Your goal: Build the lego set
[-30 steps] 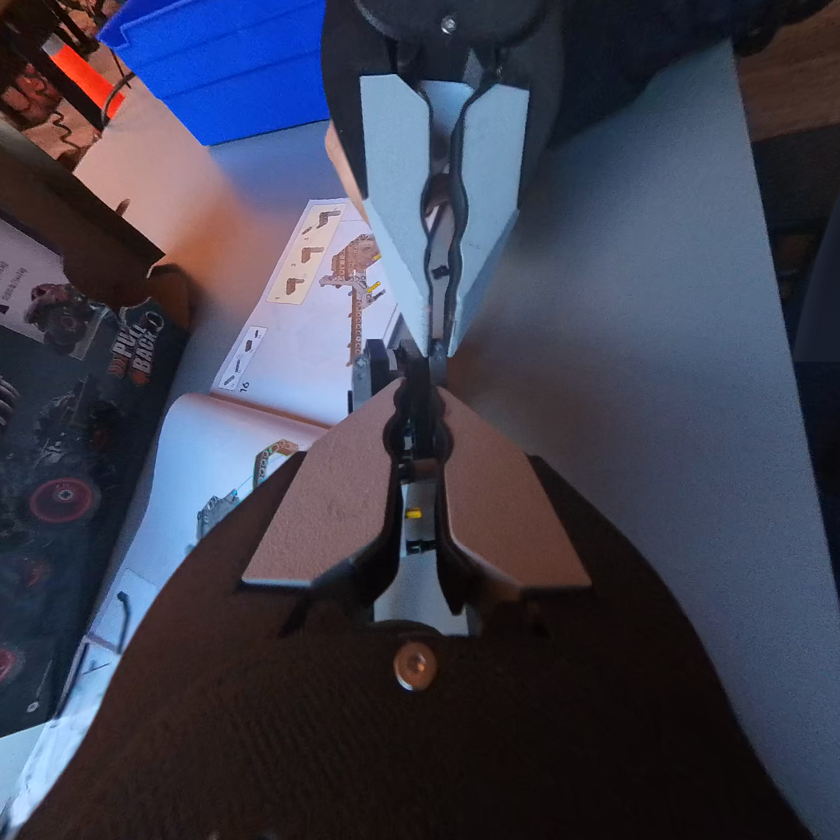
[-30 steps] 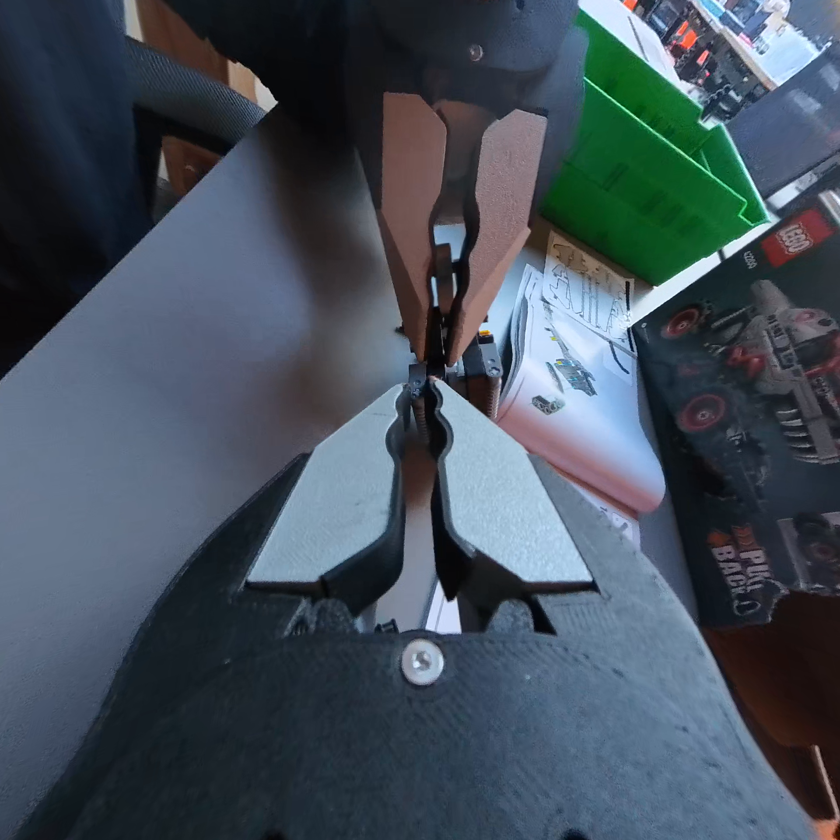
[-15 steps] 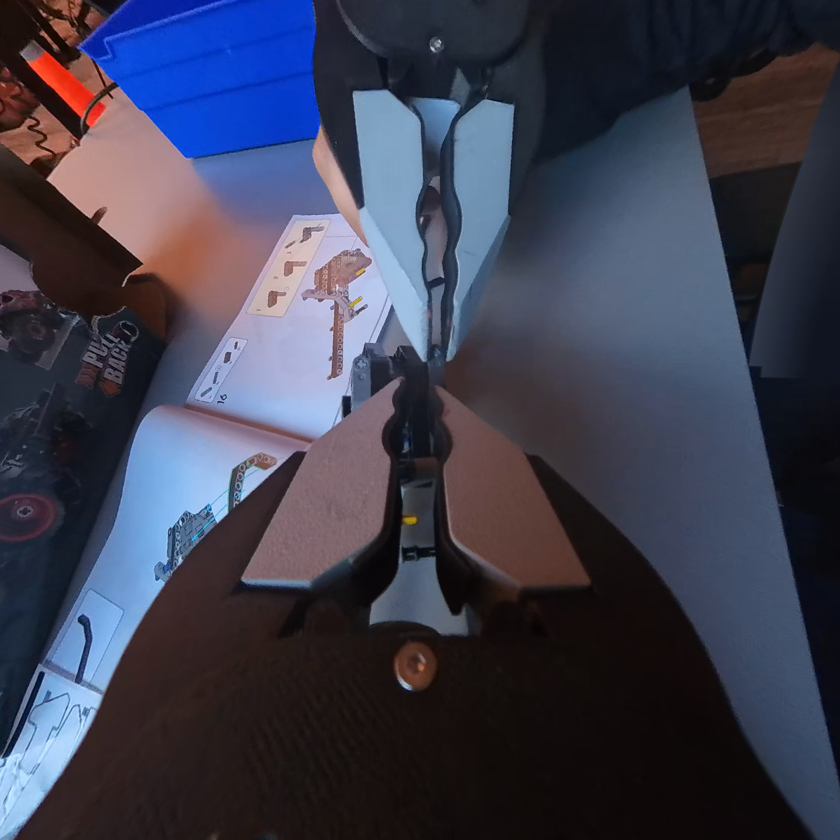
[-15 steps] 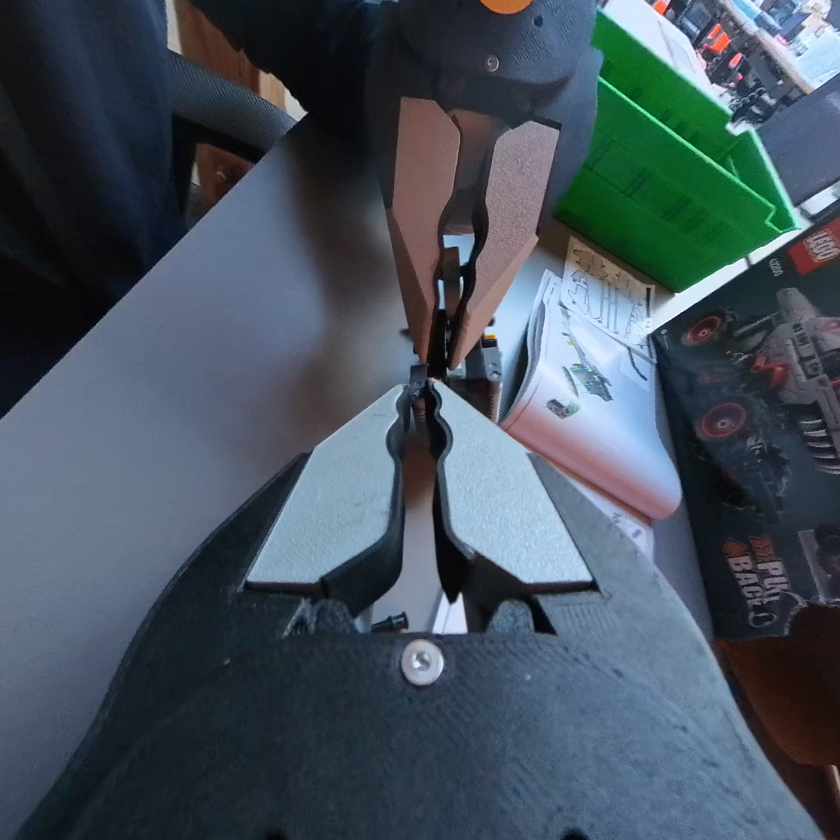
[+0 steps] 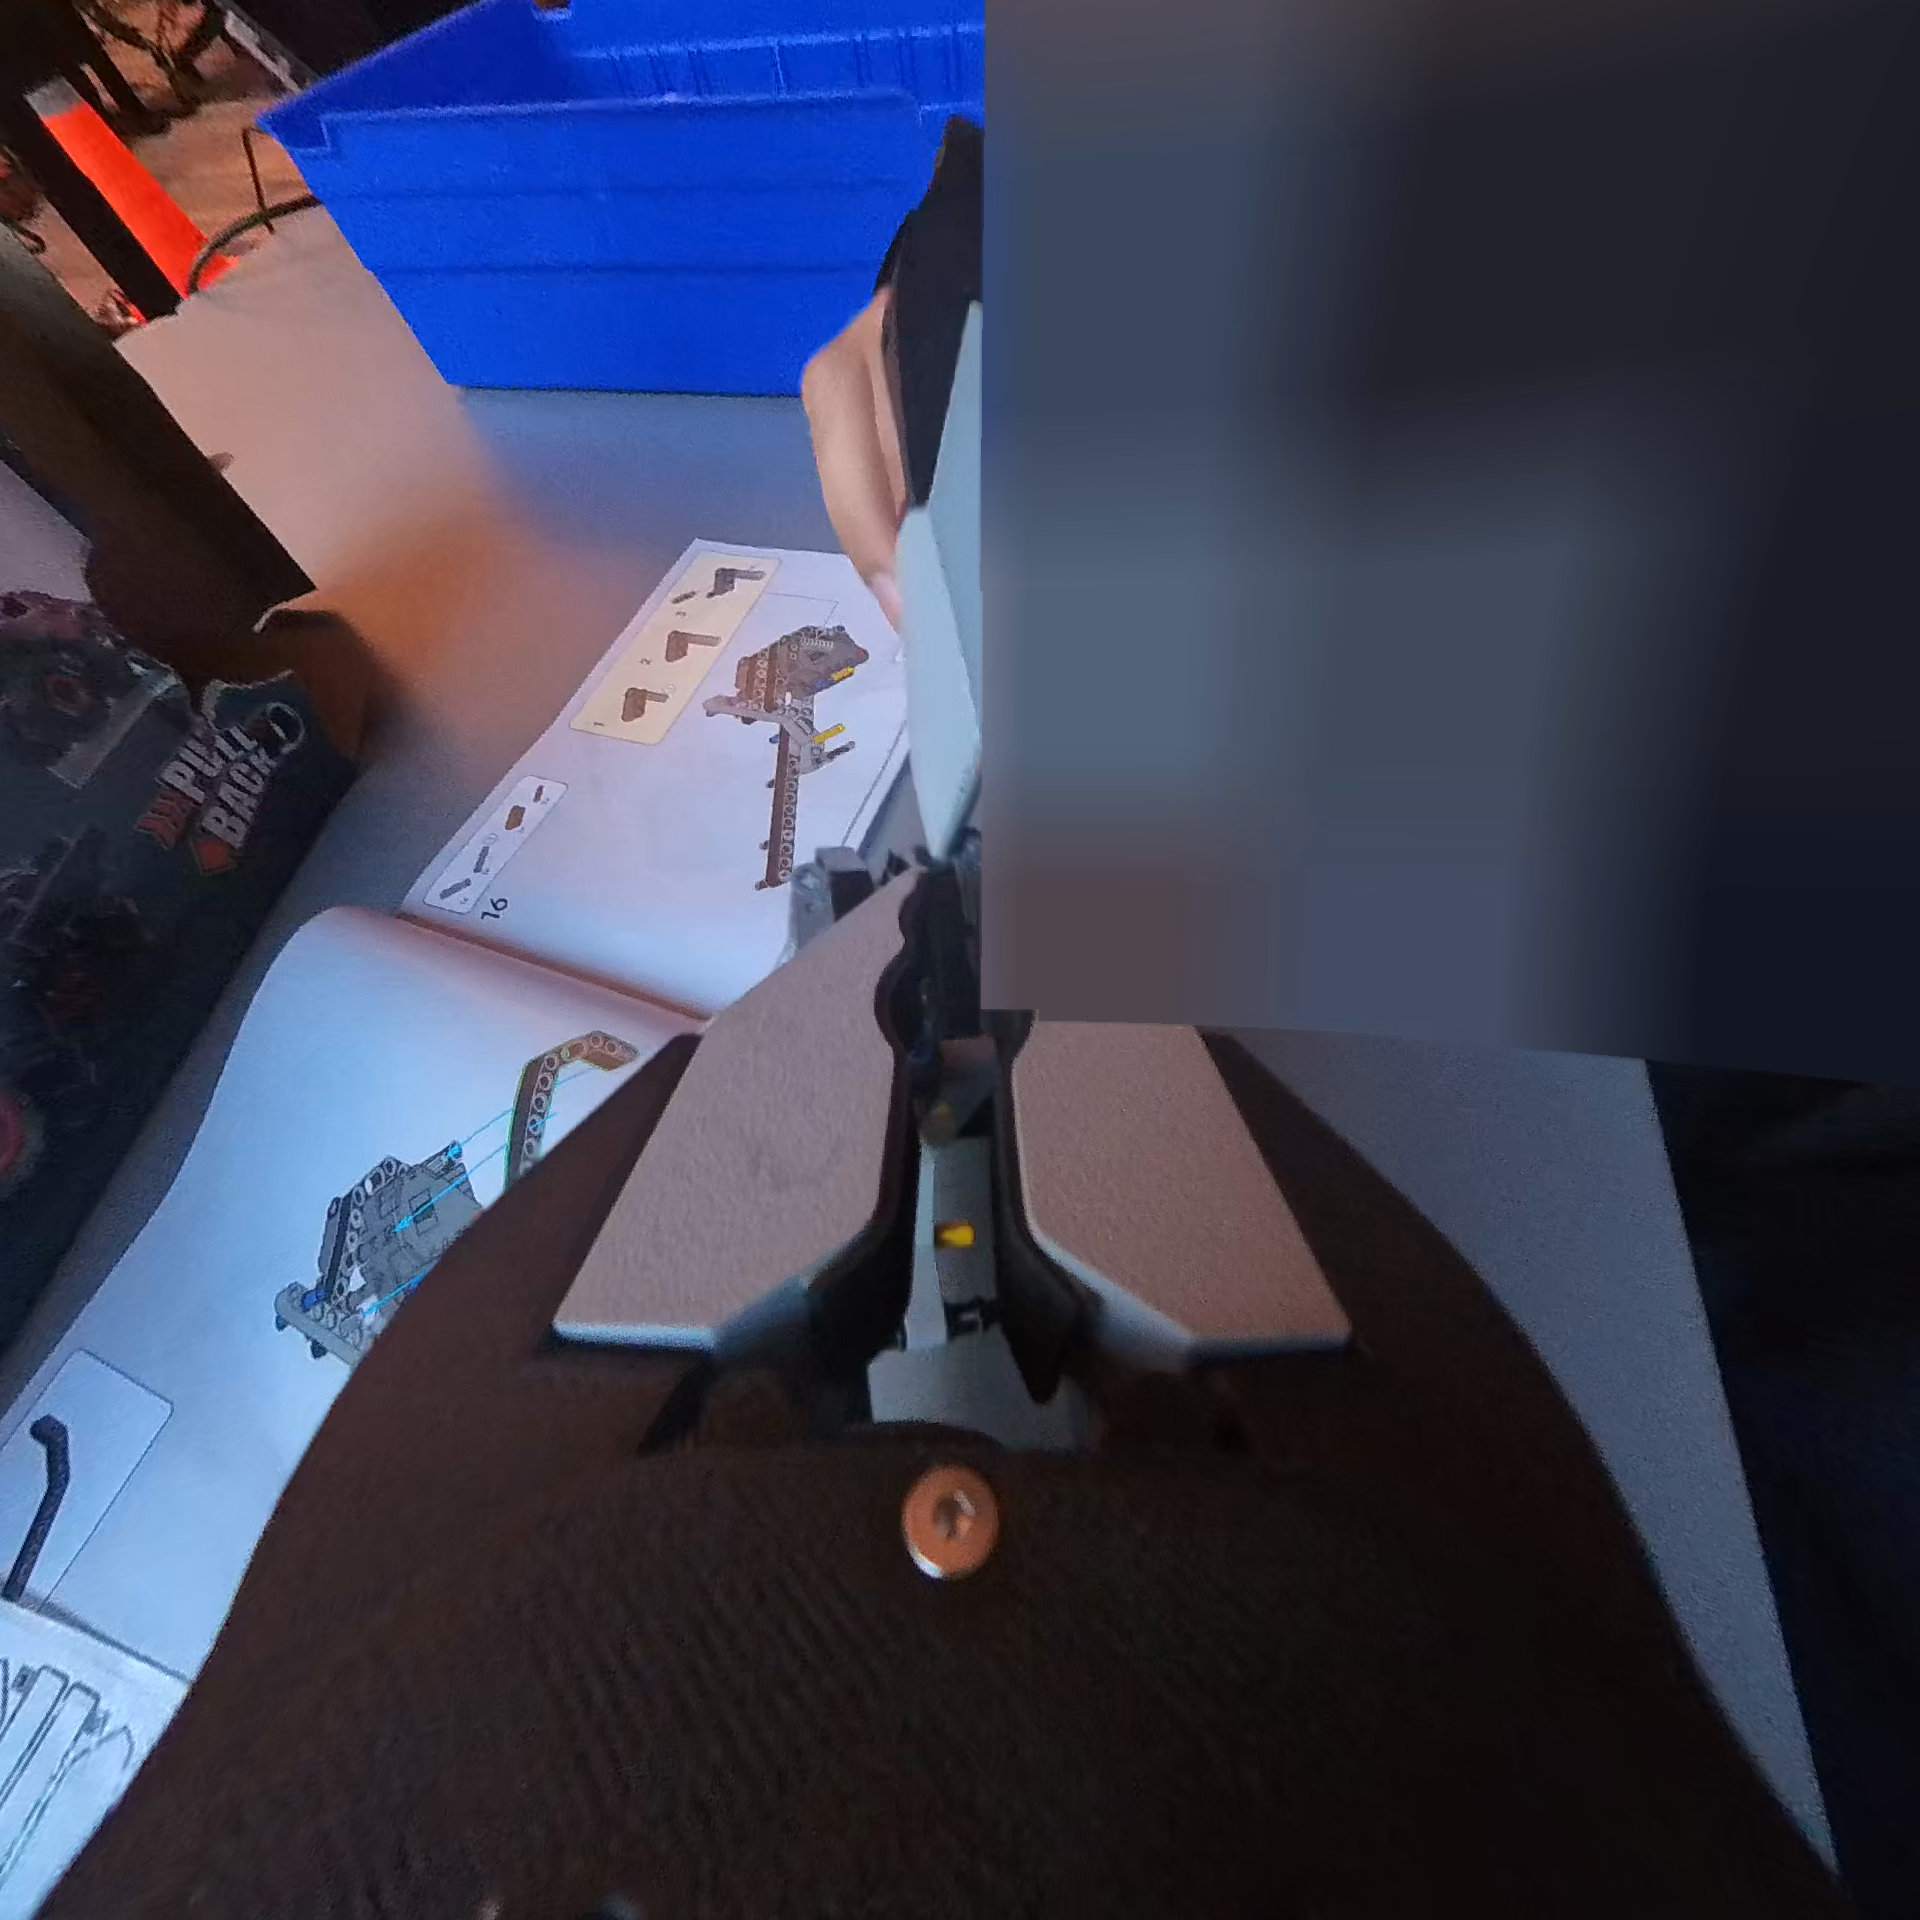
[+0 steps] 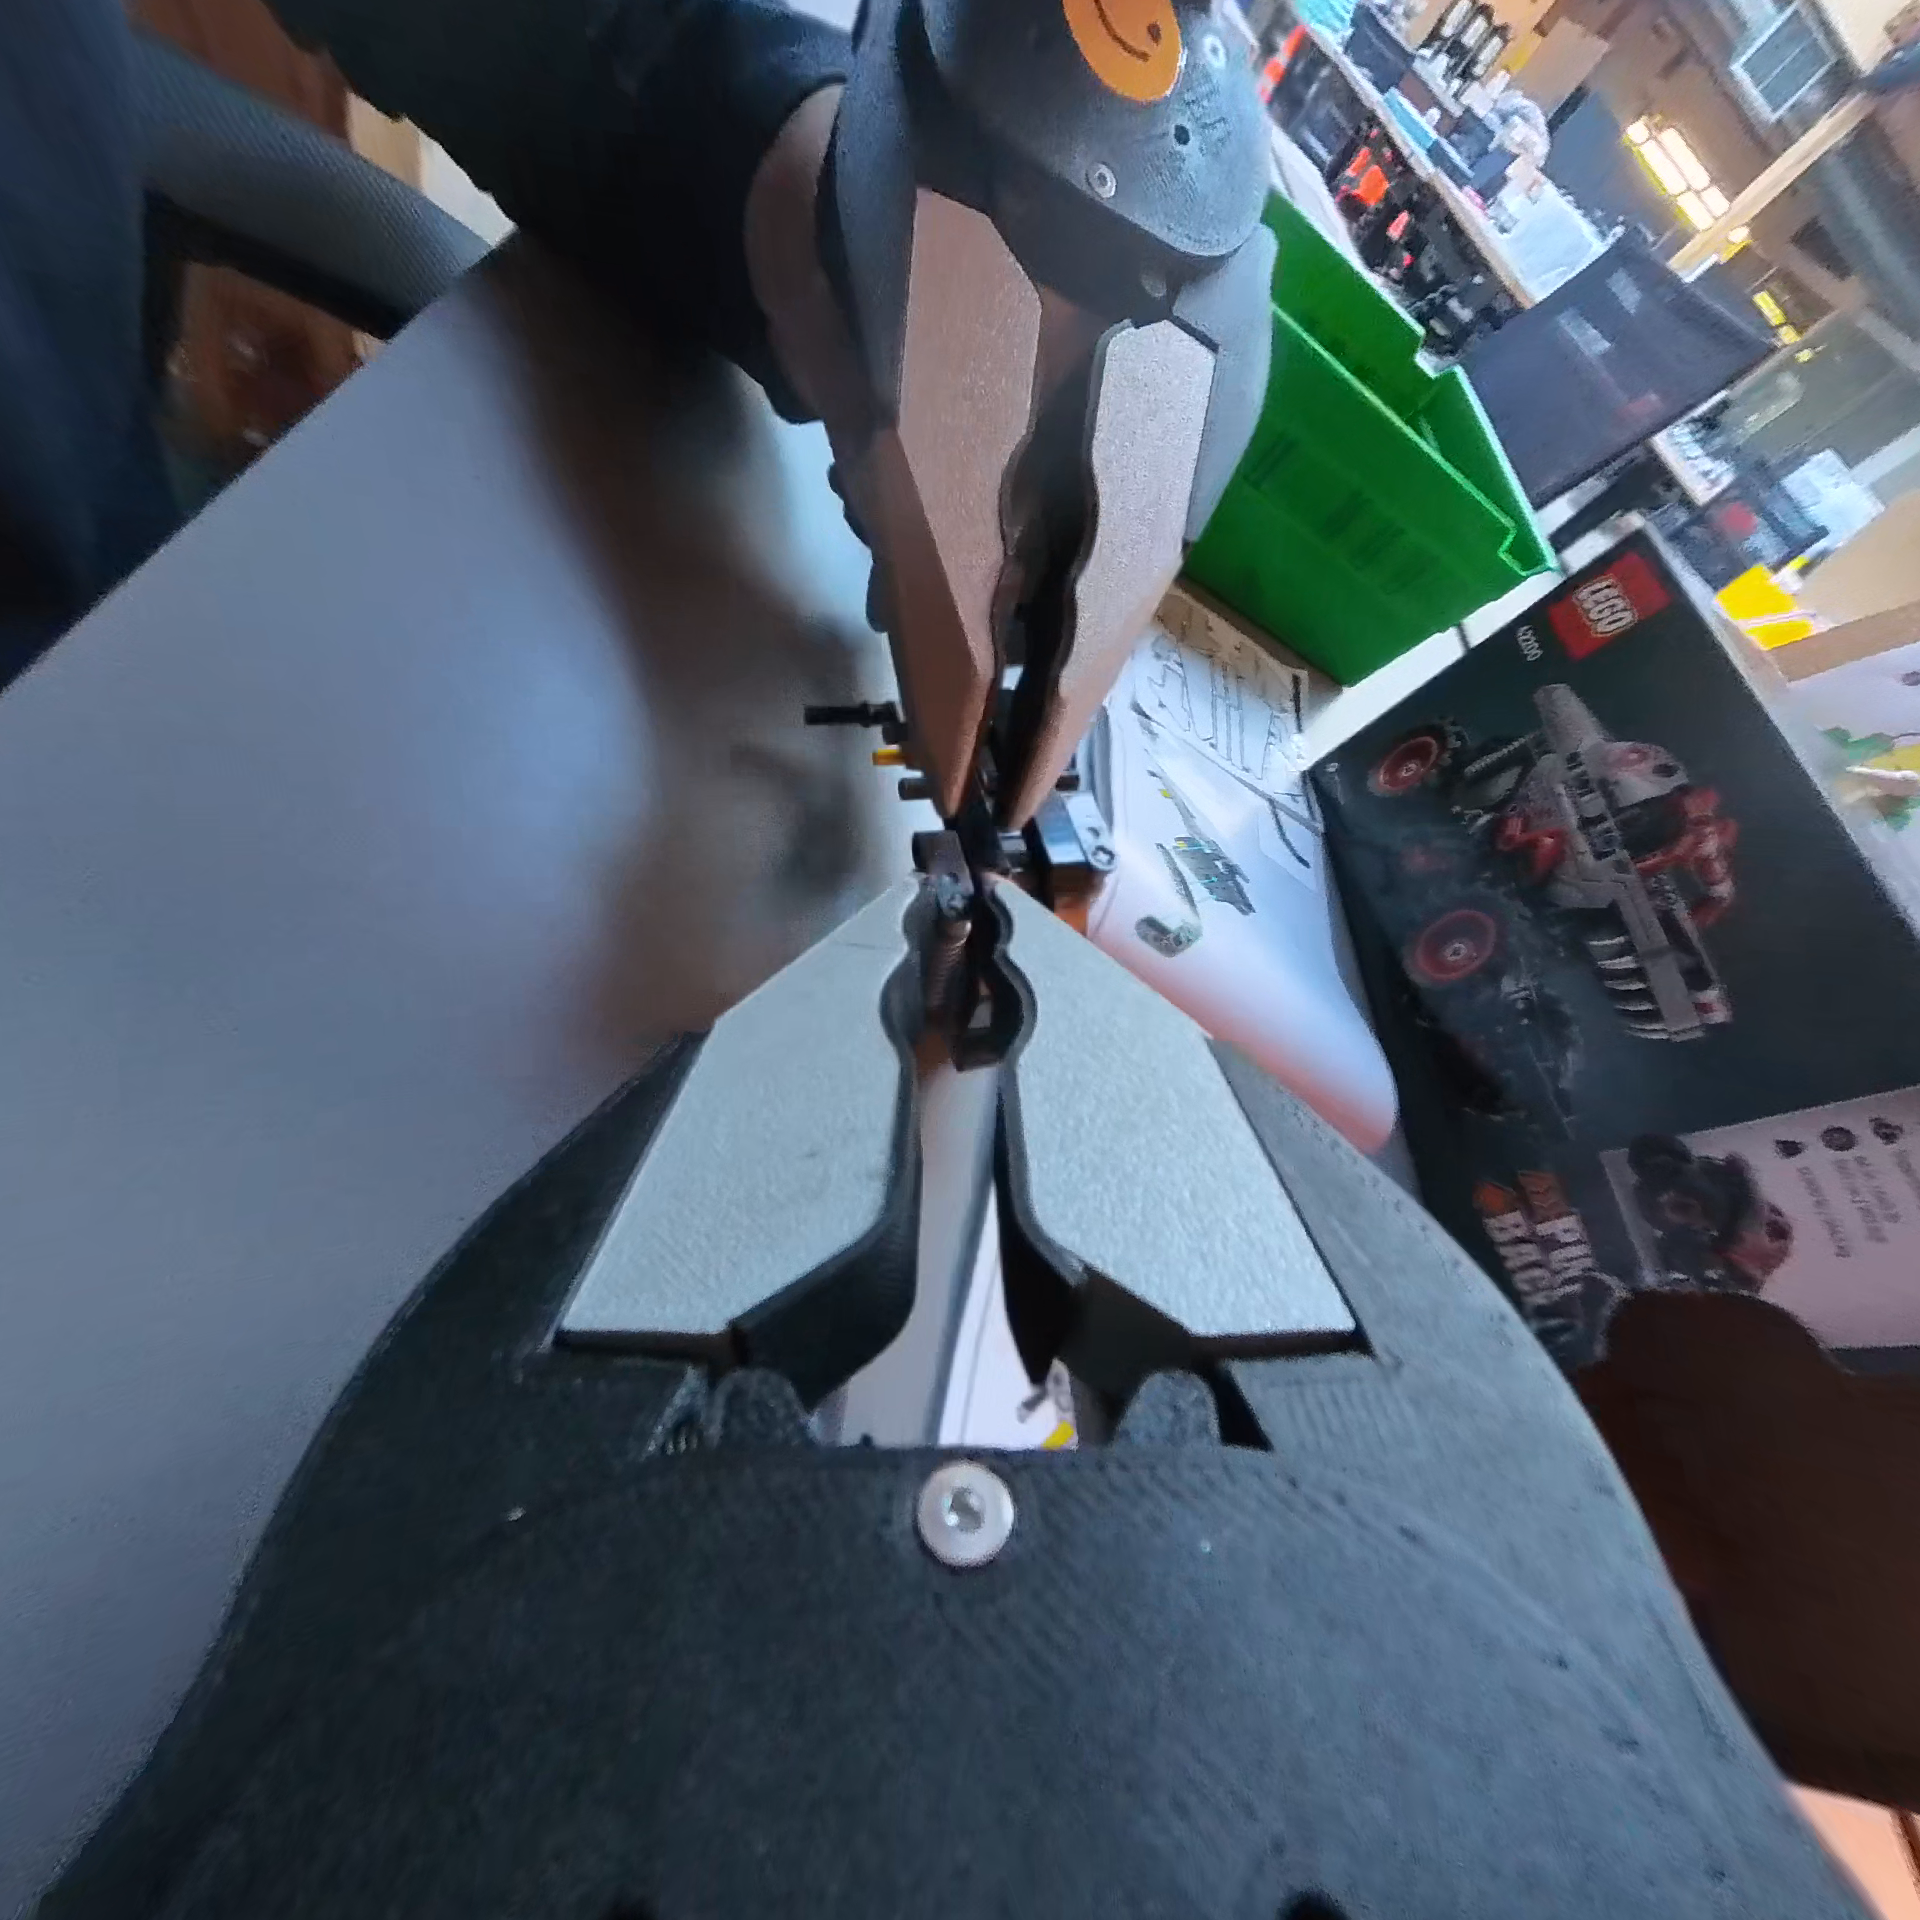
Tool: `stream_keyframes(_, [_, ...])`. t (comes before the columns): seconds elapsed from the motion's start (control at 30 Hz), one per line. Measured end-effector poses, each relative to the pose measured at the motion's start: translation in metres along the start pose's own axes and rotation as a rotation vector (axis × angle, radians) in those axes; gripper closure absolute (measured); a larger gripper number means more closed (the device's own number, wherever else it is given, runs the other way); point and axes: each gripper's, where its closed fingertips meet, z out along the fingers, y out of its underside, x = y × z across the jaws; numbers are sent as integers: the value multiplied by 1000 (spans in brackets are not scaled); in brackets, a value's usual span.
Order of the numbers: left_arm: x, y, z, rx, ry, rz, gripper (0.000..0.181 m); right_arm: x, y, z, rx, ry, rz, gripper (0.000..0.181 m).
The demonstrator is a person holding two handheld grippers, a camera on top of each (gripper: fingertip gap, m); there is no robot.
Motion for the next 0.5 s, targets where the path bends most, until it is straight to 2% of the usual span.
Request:
stream_keyframes(0.13, [6, 5, 2, -31, 41, -12, 176, -3, 1, -1, 7, -37, 31, 177])
stream_keyframes(0.37, [-1, 8, -1, -82, -19, 10, 175, 1, 2, 3, -39, -28, 33, 176])
stream_keyframes(0.43, [-6, 9, -3, -116, -68, 26, 160, 3, 1, 5, -55, -15, 45, 177])
stream_keyframes(0.5, [-6, 9, -5, -134, -69, 17, 160, 3, 0, 6, -65, -12, 40, 177])
